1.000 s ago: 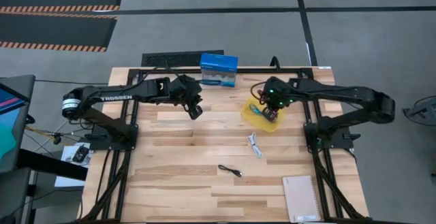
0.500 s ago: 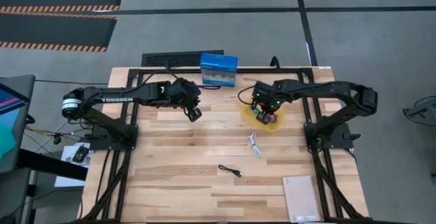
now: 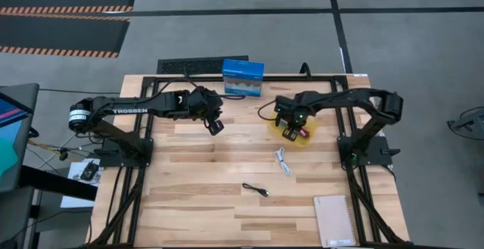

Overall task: Pick and place USB-C Cables
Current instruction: Put the pink charger cable into the yellow bin, then put the black charger cable into the yellow bin

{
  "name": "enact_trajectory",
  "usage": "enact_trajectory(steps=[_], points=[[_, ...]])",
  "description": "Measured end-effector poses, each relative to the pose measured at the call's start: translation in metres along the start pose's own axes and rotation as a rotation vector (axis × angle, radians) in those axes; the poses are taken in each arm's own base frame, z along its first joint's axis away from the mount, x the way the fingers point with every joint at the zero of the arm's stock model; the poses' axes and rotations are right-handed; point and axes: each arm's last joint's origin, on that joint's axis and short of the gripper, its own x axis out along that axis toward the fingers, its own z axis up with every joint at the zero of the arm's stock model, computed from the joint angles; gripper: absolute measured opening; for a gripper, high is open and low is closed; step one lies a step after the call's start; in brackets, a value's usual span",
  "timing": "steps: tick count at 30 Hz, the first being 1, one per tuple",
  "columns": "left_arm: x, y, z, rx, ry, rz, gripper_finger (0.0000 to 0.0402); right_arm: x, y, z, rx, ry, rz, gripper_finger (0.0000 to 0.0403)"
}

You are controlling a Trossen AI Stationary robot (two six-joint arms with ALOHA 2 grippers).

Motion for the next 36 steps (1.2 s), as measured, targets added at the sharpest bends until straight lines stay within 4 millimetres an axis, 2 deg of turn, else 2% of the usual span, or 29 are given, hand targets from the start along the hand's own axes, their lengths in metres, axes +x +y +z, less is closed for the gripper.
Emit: enact_trajectory(steps=[5,12,20,25,29,36], points=[[0.0,0.0,0.0,0.007,0.0,0.0,0.005,0.007,0.001,0.002,-0.008,0.019,-0.004,0.0045],[0.0,0.0,0.0,0.013,0.003,-0.002,0.005,0.006,0.001,0.004,-0.015,-0.007,0.0,0.008],[0.0,0.0,-0.001,0.028,0.006,-0.002,0.0052,0.007,0.001,0.005,-0.023,-0.025,0.003,0.0145],[0.0,0.0,-0.001,0.04,0.01,-0.011,0.0082,0.002,0.002,0.005,-0.033,-0.042,0.007,0.0187],[0.0,-0.002,-0.001,0.056,0.017,-0.06,0.012,-0.018,0.001,0.007,-0.04,-0.085,0.014,0.0214],[0.0,-0.005,-0.002,0.052,0.034,-0.165,0.0165,-0.078,-0.001,0.008,-0.033,-0.257,0.042,0.0228]])
